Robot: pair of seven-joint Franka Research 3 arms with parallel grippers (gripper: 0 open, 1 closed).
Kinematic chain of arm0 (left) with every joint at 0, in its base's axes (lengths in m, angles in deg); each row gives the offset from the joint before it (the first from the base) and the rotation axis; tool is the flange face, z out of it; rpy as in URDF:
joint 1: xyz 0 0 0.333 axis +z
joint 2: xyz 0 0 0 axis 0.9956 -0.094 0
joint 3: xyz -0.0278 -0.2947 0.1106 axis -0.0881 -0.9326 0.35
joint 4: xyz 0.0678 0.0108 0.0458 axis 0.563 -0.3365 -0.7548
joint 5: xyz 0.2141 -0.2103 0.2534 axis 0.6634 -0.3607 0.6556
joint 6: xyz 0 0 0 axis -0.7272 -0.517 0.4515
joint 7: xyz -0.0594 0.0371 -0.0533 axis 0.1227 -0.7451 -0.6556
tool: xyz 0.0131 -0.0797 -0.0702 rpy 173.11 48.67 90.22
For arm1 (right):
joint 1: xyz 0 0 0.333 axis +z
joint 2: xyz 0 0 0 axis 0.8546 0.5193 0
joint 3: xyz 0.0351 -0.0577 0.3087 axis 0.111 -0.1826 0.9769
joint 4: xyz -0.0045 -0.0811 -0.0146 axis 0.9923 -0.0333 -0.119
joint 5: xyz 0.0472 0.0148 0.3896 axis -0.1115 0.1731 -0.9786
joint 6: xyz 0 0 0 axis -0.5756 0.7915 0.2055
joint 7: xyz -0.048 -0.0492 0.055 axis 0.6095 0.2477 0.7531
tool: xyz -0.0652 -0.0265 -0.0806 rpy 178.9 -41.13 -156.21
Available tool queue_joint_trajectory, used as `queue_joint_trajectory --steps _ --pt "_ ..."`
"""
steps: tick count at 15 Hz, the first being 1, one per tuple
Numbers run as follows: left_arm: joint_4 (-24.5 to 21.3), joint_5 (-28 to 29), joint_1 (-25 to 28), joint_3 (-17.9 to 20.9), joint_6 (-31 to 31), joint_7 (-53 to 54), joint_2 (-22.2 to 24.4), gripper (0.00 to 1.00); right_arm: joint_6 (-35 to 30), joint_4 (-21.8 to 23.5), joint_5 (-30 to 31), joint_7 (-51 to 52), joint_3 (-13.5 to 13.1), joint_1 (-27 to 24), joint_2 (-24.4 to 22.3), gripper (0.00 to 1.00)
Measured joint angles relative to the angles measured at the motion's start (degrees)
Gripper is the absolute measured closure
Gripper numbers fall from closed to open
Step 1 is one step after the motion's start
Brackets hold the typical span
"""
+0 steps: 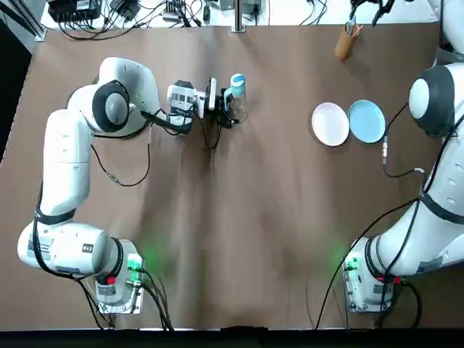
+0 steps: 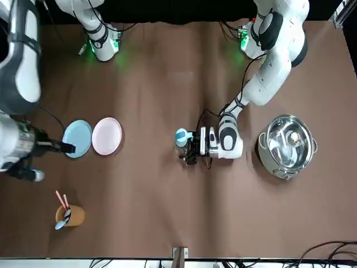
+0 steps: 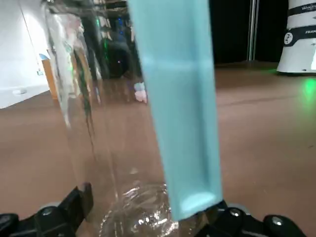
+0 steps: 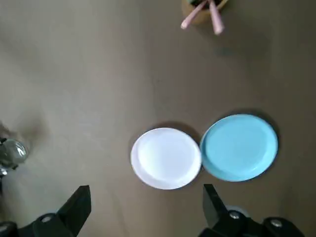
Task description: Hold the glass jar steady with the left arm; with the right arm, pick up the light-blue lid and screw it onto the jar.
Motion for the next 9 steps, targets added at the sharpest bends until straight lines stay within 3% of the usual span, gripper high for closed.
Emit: queue_joint_trajectory --steps 5,9 --pt "-0.91 0.11 2.07 -0.01 0.23 -2.04 0.34 0.01 -2.78 -0.36 9.30 8.88 0.00 -3.06 -7.03 0.00" --pt "-1.85 1.02 4.59 -0.03 1.86 -3.32 1.08 0.01 -4.67 0.52 10.47 9.01 0.50 -2.86 -10.41 0.00"
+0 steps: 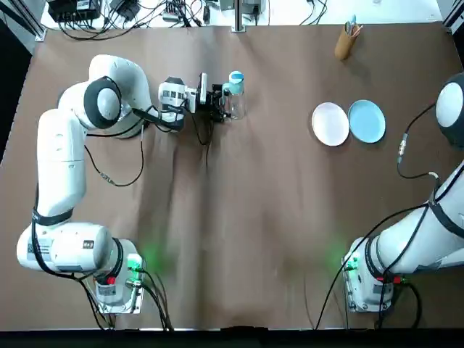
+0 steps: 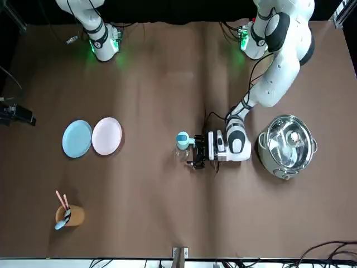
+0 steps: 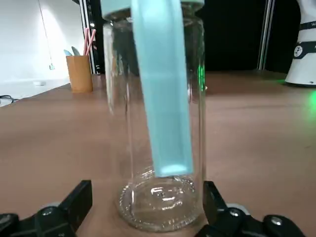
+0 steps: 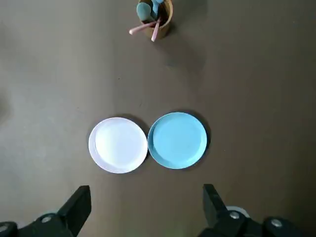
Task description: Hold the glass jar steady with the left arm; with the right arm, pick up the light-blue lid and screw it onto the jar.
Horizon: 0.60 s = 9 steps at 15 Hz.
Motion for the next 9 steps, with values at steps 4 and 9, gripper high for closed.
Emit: queue_joint_trajectory --steps 4,9 --pt "-0.11 2.71 0.95 -0.04 0.71 -3.90 1.27 0.01 5.36 6.68 -0.28 0.06 0.46 0.13 -5.07 0.00" --pt "-0.02 9.00 3.44 -0.13 2.83 -11.06 4.09 0.01 5.56 10.73 -0.22 0.04 0.40 0.14 -8.45 0.00"
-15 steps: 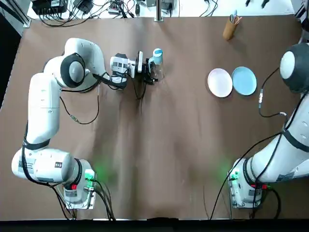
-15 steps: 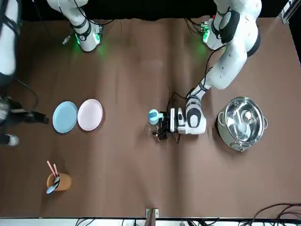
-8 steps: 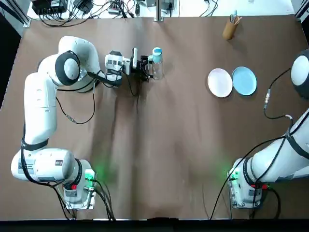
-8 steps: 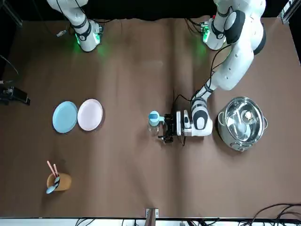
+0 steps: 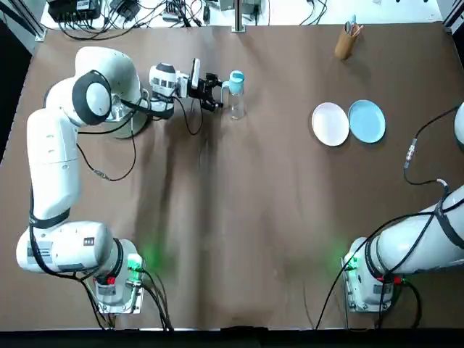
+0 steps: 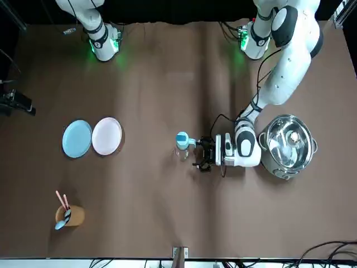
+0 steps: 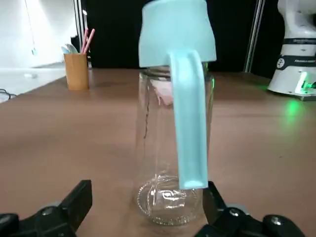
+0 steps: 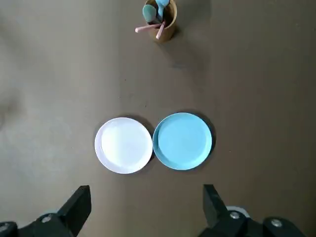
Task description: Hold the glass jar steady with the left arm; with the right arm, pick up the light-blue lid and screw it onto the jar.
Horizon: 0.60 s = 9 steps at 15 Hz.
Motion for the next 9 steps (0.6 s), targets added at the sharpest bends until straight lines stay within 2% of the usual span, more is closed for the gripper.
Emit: queue_joint_trajectory --steps 2,3,6,7,9 --pt "0.50 4.16 1.11 -0.06 1.04 -5.46 1.25 0.01 0.00 0.07 0.06 0.00 -0.18 -0.42 -0.05 0.00" --pt "0.70 7.01 2.29 -0.06 1.98 -12.00 2.47 0.01 0.00 0.17 0.06 0.01 -0.41 -1.22 -0.05 0.00" --pt "0.69 8.30 3.18 -0.03 2.25 -23.46 3.48 0.01 -0.11 0.20 0.06 0.02 -0.40 -2.06 -0.11 0.00" --pt "0.71 9.04 3.20 -0.02 2.25 -26.27 3.65 0.01 -0.37 0.21 0.06 0.01 -0.04 -2.57 -0.19 0.00" --pt "1.00 11.34 3.65 -0.01 2.21 -31.47 4.48 0.01 -0.73 0.23 0.06 0.00 2.89 -5.21 -0.40 0.00"
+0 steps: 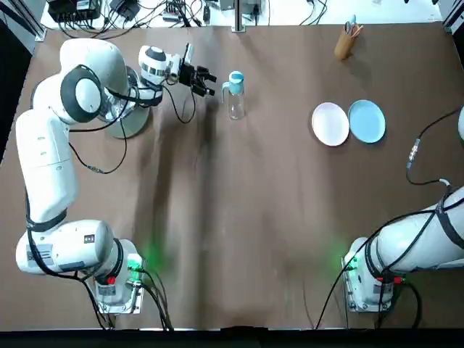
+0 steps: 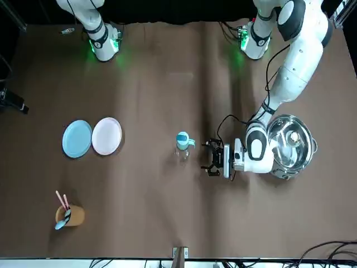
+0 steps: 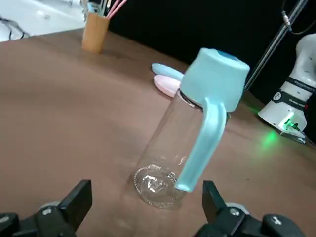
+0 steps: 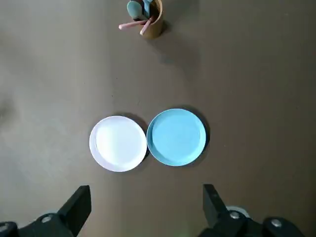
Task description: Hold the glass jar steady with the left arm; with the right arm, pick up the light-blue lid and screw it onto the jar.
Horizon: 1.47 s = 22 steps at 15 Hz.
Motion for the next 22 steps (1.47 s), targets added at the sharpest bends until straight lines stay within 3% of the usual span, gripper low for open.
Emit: queue_joint_trajectory --steps 2,4,12,18,22 --pt "0.28 4.75 1.15 0.01 0.00 -6.94 1.78 0.01 -0.65 0.00 0.00 -0.03 3.19 -2.70 -0.48 0.00" --pt "0.32 8.29 1.93 0.02 -0.16 -15.24 3.66 0.01 -1.21 0.02 0.00 -0.04 4.07 -3.26 -1.13 0.00" --pt "0.58 12.87 4.06 1.23 -0.77 -23.07 11.66 0.01 -1.94 0.42 0.00 -0.07 4.51 -3.27 -1.57 0.00" --pt "0.34 13.22 5.89 1.60 -0.73 -36.34 17.45 0.01 -2.04 0.42 0.48 -0.05 4.83 -3.27 -1.73 0.00" --pt "-2.91 17.99 6.21 1.67 -0.68 -50.16 23.73 0.01 0.23 0.41 0.99 -0.05 5.27 -3.26 -2.91 0.00"
